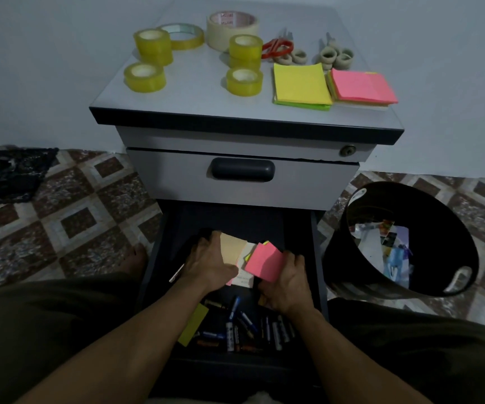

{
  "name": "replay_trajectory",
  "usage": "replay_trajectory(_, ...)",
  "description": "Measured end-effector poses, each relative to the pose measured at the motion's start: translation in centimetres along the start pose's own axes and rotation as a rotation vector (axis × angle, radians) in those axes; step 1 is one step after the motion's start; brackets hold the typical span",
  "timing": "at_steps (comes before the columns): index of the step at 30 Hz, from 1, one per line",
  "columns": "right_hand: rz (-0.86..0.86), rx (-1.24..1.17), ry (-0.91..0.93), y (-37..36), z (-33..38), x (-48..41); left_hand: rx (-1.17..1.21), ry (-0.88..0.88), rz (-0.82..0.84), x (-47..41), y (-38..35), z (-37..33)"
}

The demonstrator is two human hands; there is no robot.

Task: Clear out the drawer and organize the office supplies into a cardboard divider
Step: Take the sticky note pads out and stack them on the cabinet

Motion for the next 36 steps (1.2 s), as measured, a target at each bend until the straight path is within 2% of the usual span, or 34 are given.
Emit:
replay_trajectory(6,-0.073,-0.131,0.001,0.6,-0.3,0.1,-0.073,0.041,-0.016,0.3,-1.5,0.1)
replay_trajectory(11,-0.082,-0.172,-0.016,0.6,-0.4,0.2,-0.021,0.034,-0.014,0.8,-2.2,-0.3)
replay_trajectory(21,-0.075,-0.15,0.024,1.0,-0.1,0.2,-0.076,0.062,-0.073,0.9,-1.8,-0.2)
replay_trajectory(29,0.084,-0.053,0.242,0.3,1.9,-0.2,-0.064,0.135,-0.056,0.2,0.7,2.2)
replay_trajectory(31,0.126,-0.183,0.136,0.2,1.6,-0.3,-0.062,0.11,-0.062,0.3,0.7,1.9)
replay_trajectory(34,0.047,-0.36,-0.066,0.5,0.5,-0.8,-0.026,0.046,-0.046,0.4,0.6,1.8)
replay_trajectory(36,0.013,-0.422,-0.139,0.7,0.2,-1.2,0.094,0.029,-0.027,0.4,0.5,1.8)
Point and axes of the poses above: each hand's wrist, its own x-axis away from the middle knuckle, its own y-axis out of the back of the hand, z = x × y, the point moved 7 cm from there along -x, towards the middle knuckle, and after that the axes turned 15 degrees about x, right-handed, at the moved point
